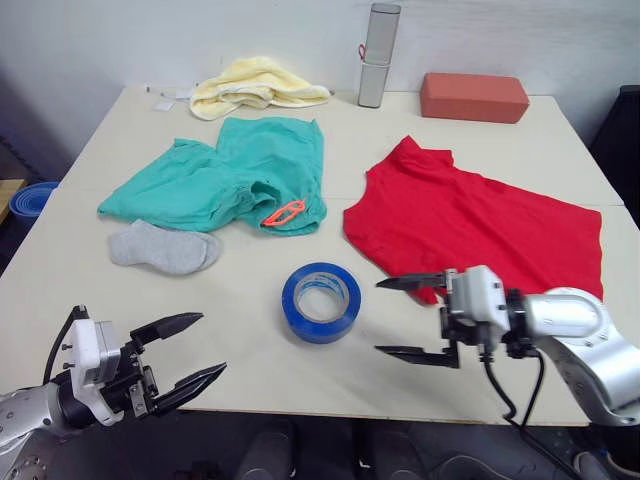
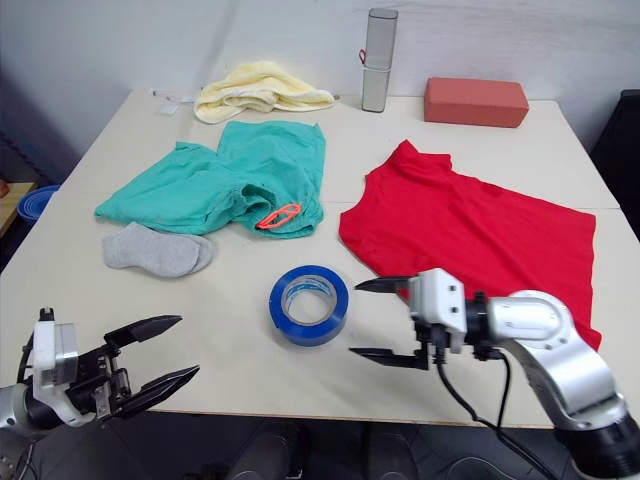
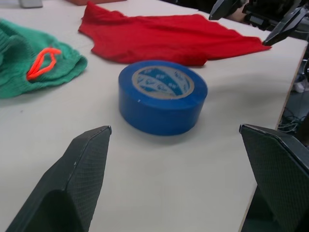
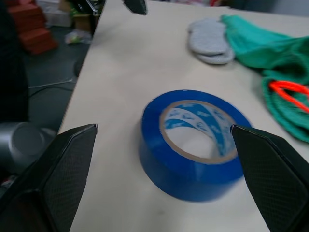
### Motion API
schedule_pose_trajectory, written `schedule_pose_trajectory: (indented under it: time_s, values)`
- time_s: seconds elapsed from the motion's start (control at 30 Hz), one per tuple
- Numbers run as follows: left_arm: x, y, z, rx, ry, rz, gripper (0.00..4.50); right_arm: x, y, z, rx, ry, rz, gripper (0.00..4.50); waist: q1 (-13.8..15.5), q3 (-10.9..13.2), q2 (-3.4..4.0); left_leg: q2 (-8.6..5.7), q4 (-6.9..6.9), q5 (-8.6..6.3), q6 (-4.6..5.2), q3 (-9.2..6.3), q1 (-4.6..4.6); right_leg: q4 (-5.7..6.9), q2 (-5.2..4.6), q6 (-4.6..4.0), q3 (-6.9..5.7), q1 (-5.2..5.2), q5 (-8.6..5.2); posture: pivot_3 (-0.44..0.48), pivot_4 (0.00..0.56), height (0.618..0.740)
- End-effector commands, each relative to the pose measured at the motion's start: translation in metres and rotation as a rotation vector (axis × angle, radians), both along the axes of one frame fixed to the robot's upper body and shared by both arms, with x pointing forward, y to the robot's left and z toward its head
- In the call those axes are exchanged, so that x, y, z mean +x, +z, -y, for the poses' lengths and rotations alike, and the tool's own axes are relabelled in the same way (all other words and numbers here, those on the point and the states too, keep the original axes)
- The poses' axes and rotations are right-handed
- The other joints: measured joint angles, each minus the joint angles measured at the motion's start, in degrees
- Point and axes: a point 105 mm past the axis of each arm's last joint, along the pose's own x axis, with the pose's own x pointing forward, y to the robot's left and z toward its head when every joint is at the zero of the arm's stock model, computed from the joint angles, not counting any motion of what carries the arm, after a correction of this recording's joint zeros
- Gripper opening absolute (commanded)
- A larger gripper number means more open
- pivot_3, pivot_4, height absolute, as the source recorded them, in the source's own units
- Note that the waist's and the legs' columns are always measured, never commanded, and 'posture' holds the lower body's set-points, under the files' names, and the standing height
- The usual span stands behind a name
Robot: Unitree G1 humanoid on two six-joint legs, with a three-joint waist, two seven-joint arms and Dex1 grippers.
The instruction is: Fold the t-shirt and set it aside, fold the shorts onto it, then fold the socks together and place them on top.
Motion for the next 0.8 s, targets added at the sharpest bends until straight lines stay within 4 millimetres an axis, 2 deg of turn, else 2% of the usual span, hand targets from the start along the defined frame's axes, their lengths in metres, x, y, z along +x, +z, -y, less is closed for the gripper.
schedule_pose_trajectory:
  time_s: [0.03,0.2,0.37,0.47,0.7,0.73,0.8]
  values:
    - [-0.001,0.005,-0.005,0.035,0.0,0.028,4.47,0.006,-0.011,-0.022,-0.108,0.027,-0.004,4.5,-0.2,0.0,-0.07,0.0,0.01,-0.01,0.02,-0.01,-0.02,0.0,0.0,0.0,0.0,-0.01,0.0,0.0,0.15,0.74]
    - [-0.004,0.005,-0.005,0.036,0.002,0.029,4.47,0.02,-0.025,-0.041,-0.27,0.068,0.027,4.5,-0.4,-0.1,-0.11,0.0,-0.03,-0.01,0.0,-0.01,0.0,0.0,-0.01,0.0,-0.02,-0.02,0.0,0.0,0.15,0.74]
    - [-0.005,0.004,-0.002,0.034,-0.009,0.027,4.47,0.023,-0.037,-0.054,-0.386,0.139,0.004,4.5,-0.5,-0.1,-0.11,0.0,-0.05,0.01,-0.05,-0.01,-0.01,-0.01,-0.01,0.0,-0.04,-0.04,0.0,0.0,0.15,0.74]
    - [-0.004,0.005,0.0,0.033,-0.02,0.028,4.5,0.031,-0.042,-0.062,-0.435,0.154,0.034,3.94,-0.7,-0.1,-0.11,0.0,-0.05,0.01,-0.05,-0.01,0.0,0.05,0.0,0.0,-0.03,-0.06,0.0,0.0,0.15,0.74]
    - [-0.001,0.007,0.006,0.019,-0.045,0.039,4.5,0.043,-0.049,-0.066,-0.515,0.199,0.109,1.59,-0.7,-0.1,-0.13,-0.02,-0.03,0.03,-0.07,-0.02,0.03,0.14,-0.01,0.0,-0.05,-0.06,0.0,0.0,0.15,0.74]
    - [-0.001,0.008,0.008,0.016,-0.055,0.04,4.5,0.042,-0.047,-0.068,-0.498,0.214,0.103,1.38,-0.8,-0.1,-0.16,-0.02,-0.02,0.03,-0.06,-0.01,0.05,0.14,0.0,0.0,-0.05,-0.04,0.0,0.0,0.15,0.74]
    - [0.001,0.009,0.013,0.003,-0.069,0.046,4.5,0.032,-0.037,-0.069,-0.421,0.292,0.088,1.38,-0.8,-0.1,-0.18,-0.01,-0.03,0.02,-0.05,-0.02,0.08,0.17,0.0,0.0,-0.05,-0.03,0.0,0.0,0.15,0.74]
